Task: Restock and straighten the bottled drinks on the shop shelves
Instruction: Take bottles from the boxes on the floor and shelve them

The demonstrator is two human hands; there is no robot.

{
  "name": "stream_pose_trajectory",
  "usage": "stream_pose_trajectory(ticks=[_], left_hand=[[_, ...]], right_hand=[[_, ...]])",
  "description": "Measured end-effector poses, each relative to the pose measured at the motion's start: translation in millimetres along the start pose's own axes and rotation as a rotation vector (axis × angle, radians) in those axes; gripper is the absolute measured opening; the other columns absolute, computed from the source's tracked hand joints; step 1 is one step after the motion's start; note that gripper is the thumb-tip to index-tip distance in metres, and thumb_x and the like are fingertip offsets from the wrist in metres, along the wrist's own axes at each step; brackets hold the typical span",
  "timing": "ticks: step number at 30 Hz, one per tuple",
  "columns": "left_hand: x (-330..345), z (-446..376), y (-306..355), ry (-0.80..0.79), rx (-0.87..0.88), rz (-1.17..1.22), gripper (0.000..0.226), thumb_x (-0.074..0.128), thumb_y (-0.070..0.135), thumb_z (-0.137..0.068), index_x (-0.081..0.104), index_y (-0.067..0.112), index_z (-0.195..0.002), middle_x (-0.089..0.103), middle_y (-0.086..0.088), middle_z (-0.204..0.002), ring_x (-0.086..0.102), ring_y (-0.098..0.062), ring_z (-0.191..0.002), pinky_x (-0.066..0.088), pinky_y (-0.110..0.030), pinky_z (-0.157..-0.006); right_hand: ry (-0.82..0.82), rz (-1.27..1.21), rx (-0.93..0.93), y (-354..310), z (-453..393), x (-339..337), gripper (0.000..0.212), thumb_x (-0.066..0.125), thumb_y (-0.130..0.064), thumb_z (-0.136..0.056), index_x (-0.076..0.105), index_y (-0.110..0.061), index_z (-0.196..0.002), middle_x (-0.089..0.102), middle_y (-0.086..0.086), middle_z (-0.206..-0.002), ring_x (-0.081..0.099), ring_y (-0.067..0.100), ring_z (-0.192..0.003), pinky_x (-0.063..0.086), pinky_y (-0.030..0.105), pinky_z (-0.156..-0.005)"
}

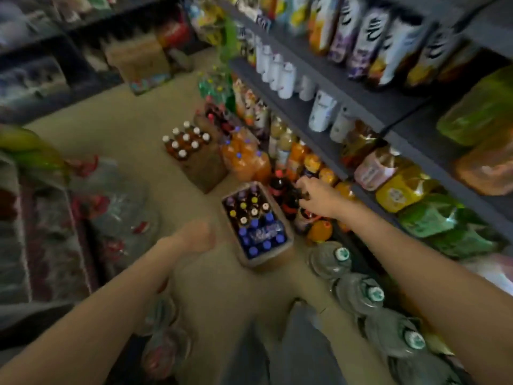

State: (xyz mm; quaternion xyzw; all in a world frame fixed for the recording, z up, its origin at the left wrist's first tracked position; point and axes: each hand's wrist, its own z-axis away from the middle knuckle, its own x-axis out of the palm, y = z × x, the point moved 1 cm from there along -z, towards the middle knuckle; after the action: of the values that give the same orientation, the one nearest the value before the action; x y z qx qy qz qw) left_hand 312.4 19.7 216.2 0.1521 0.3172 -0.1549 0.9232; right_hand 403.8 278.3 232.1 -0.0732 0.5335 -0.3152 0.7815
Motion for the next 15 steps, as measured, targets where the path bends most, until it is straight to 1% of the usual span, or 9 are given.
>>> stream_pose_trajectory(ticks=[1, 3, 4, 5, 6, 9, 11, 13, 15], left_hand=[[-7, -12, -8, -0.025, 0.060, -0.012, 0.026, 0.059, 0.018, -0.087, 0.064, 0.006, -0.109, 0.064, -0.014, -0.111, 0.060, -0.025, -0.105, 0.044, -0.026, -0.085], [-5, -51, -19, -0.044, 0.101, 0.119, 0.035, 0.073, 0.027, -0.075, 0.068, 0.007, -0.103, 0.068, -0.015, -0.099, 0.066, -0.021, -0.093, 0.046, -0.024, -0.077], [-11, -61, -20, -0.021, 0.083, 0.087, 0.035, 0.058, 0.030, -0.084, 0.064, 0.006, -0.110, 0.067, -0.015, -0.105, 0.064, -0.023, -0.098, 0.045, -0.025, -0.081], [-12, -77, -23, 0.001, 0.078, 0.090, 0.043, 0.044, 0.033, -0.090, 0.056, 0.004, -0.119, 0.063, -0.015, -0.115, 0.060, -0.025, -0.107, 0.041, -0.026, -0.087], [-18, -91, -25, 0.045, 0.041, 0.114, 0.040, 0.039, 0.026, -0.094, 0.050, 0.004, -0.126, 0.059, -0.014, -0.123, 0.056, -0.027, -0.113, 0.038, -0.027, -0.091], [-22, -149, -39, 0.036, 0.066, 0.086, 0.037, 0.048, 0.014, -0.093, 0.047, 0.005, -0.128, 0.056, -0.012, -0.127, 0.054, -0.026, -0.115, 0.036, -0.025, -0.092], [-17, -191, -55, -0.006, 0.010, 0.074, 0.036, 0.049, 0.014, -0.091, 0.049, 0.008, -0.126, 0.058, -0.011, -0.126, 0.053, -0.025, -0.116, 0.038, -0.026, -0.092], [-10, -229, -67, -0.026, -0.041, 0.083, 0.032, 0.050, 0.015, -0.089, 0.053, 0.012, -0.121, 0.059, -0.008, -0.123, 0.053, -0.026, -0.115, 0.040, -0.028, -0.093], [4, -274, -81, -0.024, -0.052, 0.101, 0.029, 0.052, 0.013, -0.088, 0.057, 0.011, -0.116, 0.061, -0.008, -0.121, 0.055, -0.025, -0.113, 0.040, -0.029, -0.094]], right_hand=[[-0.060, 0.005, 0.002, -5, -24, 12, 0.039, 0.055, -0.015, -0.090, 0.043, -0.006, -0.127, 0.048, 0.015, -0.127, 0.048, 0.029, -0.117, 0.039, 0.033, -0.091], [-0.133, 0.013, 0.014, -9, -68, 37, 0.040, 0.055, -0.016, -0.090, 0.043, -0.005, -0.127, 0.048, 0.017, -0.128, 0.048, 0.032, -0.117, 0.040, 0.035, -0.092], [-0.161, 0.019, 0.023, -9, -89, 48, 0.040, 0.055, -0.016, -0.091, 0.043, -0.005, -0.127, 0.048, 0.018, -0.128, 0.048, 0.033, -0.118, 0.040, 0.035, -0.091], [-0.191, 0.018, 0.033, -5, -110, 60, 0.039, 0.055, -0.016, -0.091, 0.044, -0.006, -0.126, 0.048, 0.018, -0.128, 0.048, 0.035, -0.118, 0.040, 0.035, -0.089], [-0.214, 0.013, 0.045, 0, -130, 72, 0.036, 0.054, -0.015, -0.090, 0.046, -0.007, -0.125, 0.049, 0.019, -0.127, 0.049, 0.036, -0.117, 0.041, 0.035, -0.086], [-0.239, -0.033, 0.123, 22, -185, 105, 0.031, 0.049, -0.006, -0.090, 0.055, -0.009, -0.120, 0.055, 0.016, -0.125, 0.053, 0.033, -0.113, 0.042, 0.032, -0.085], [-0.244, -0.058, 0.196, 37, -216, 130, 0.030, 0.048, -0.006, -0.091, 0.057, -0.009, -0.118, 0.057, 0.016, -0.123, 0.054, 0.032, -0.112, 0.042, 0.032, -0.087], [-0.228, -0.074, 0.241, 53, -243, 159, 0.024, 0.054, -0.012, -0.089, 0.058, -0.007, -0.113, 0.060, 0.017, -0.117, 0.055, 0.032, -0.108, 0.042, 0.033, -0.083], [-0.204, -0.087, 0.239, 73, -274, 199, 0.035, 0.064, -0.023, -0.085, 0.056, -0.007, -0.116, 0.060, 0.015, -0.116, 0.054, 0.032, -0.109, 0.039, 0.032, -0.080]])
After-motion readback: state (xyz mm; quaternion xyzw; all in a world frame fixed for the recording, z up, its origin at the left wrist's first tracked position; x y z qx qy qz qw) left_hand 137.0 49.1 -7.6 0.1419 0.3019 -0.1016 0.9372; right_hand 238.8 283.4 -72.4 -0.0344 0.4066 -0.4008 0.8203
